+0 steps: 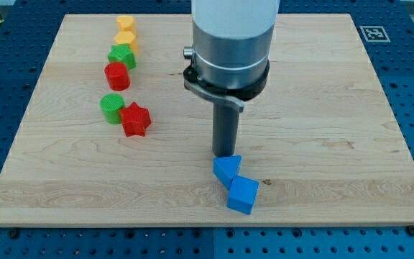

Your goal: Push the yellow heart above the blue cube

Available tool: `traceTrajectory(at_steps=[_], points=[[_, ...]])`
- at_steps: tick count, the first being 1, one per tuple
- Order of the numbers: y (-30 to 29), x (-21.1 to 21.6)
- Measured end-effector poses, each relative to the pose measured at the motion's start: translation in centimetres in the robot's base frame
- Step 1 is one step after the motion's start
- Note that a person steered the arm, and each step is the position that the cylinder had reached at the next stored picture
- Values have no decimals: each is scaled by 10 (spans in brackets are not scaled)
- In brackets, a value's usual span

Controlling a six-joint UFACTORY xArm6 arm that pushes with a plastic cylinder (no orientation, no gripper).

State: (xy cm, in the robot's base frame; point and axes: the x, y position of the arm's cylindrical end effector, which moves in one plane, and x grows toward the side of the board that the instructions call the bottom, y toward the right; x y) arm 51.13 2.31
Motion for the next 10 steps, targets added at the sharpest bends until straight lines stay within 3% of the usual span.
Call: traceTrajectory(at_steps=[2, 3, 4, 5, 6, 10], points=[[52, -160], [42, -250], [-11, -306], [-65, -319], [-77, -318], [-79, -318]])
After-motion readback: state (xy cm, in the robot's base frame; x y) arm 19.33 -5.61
